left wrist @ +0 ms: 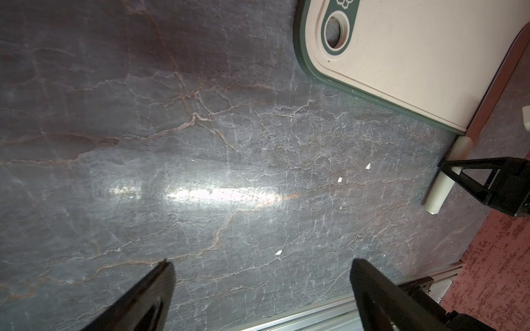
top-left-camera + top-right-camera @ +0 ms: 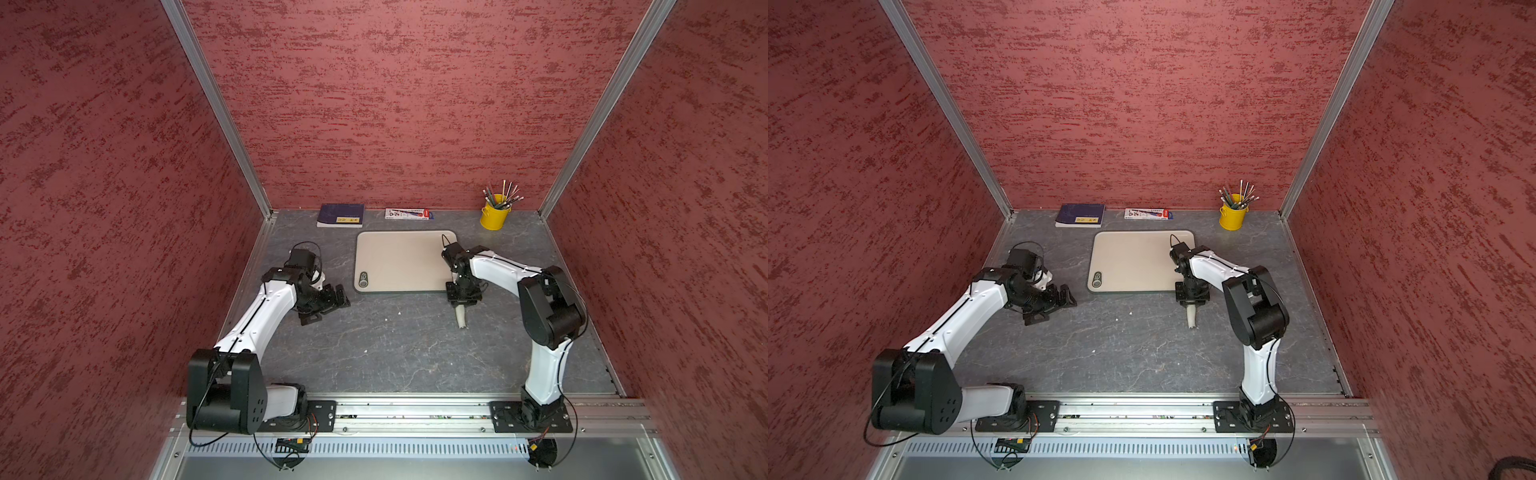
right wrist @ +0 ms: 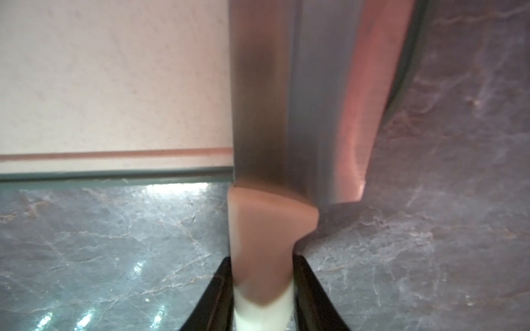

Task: Align the knife with the edge of the cutting board
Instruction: Place the knife at the edge of the cutting board.

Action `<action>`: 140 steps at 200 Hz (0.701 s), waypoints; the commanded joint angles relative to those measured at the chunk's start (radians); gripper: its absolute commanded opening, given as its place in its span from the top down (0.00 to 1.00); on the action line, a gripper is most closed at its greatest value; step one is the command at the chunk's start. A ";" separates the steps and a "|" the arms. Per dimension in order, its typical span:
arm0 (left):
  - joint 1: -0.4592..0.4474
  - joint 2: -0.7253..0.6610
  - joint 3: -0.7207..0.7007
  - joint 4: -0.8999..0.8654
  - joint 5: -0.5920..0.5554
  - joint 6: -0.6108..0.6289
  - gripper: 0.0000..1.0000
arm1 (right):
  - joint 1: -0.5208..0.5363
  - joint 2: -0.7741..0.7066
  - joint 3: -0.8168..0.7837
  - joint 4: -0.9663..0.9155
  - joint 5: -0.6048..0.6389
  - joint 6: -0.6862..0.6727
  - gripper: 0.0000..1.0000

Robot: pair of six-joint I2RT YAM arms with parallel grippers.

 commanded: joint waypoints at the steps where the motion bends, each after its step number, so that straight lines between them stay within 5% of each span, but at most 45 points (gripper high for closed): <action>1: -0.005 0.004 0.008 -0.008 -0.012 0.003 0.00 | 0.010 -0.012 0.052 0.004 0.022 -0.013 0.72; 140: -0.004 0.008 0.007 -0.008 -0.010 0.003 0.00 | -0.006 -0.005 0.046 0.002 0.037 0.029 0.70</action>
